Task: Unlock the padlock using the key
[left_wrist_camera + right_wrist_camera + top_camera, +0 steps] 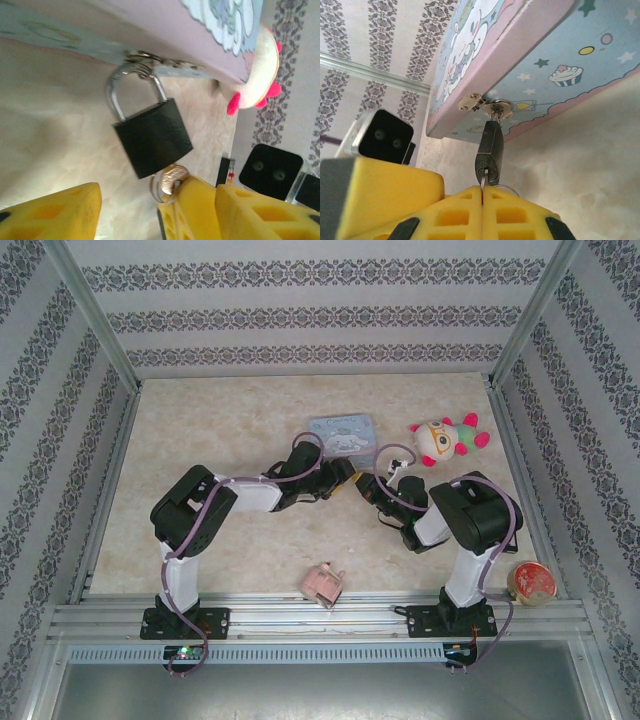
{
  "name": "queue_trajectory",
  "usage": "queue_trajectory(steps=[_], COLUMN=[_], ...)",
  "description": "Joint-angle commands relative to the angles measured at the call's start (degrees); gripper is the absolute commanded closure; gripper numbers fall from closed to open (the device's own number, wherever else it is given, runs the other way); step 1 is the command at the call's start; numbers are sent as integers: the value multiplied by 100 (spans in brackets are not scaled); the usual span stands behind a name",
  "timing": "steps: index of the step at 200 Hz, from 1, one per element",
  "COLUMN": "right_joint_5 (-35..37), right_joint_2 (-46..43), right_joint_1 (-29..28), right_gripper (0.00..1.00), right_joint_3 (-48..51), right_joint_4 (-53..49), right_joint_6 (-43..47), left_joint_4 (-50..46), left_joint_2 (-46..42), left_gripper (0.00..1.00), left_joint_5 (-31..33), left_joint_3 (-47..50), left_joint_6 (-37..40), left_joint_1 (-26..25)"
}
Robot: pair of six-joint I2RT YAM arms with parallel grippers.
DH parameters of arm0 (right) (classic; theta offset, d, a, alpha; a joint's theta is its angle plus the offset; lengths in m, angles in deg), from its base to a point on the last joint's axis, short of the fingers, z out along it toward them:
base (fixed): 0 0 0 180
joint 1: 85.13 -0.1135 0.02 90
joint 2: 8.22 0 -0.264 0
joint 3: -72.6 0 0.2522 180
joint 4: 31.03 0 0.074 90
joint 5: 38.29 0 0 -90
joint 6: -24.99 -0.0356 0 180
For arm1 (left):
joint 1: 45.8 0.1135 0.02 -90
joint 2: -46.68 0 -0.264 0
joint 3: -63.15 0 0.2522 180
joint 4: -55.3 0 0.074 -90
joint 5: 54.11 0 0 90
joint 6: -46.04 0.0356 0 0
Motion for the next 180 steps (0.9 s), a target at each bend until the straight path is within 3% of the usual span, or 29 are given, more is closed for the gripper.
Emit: queue_trajectory(steps=[1, 61, 128, 180], right_joint_5=[225, 325, 388, 408], right_joint_2=[85, 230, 347, 506], right_joint_1=[-100, -218, -332, -390], right_gripper=[100, 100, 100, 100], right_joint_3=[-115, -259, -445, -530], right_joint_4=[323, 323, 323, 323], right_joint_6=[-104, -216, -291, -344], left_joint_4=[769, 1761, 1371, 1721], left_joint_2=[-190, 74, 280, 665], left_gripper=[44, 46, 48, 48], left_joint_5=[697, 1533, 1777, 1577], left_joint_3=[279, 442, 340, 36], left_joint_6=[-114, -222, -287, -440], left_joint_1=[102, 146, 164, 188])
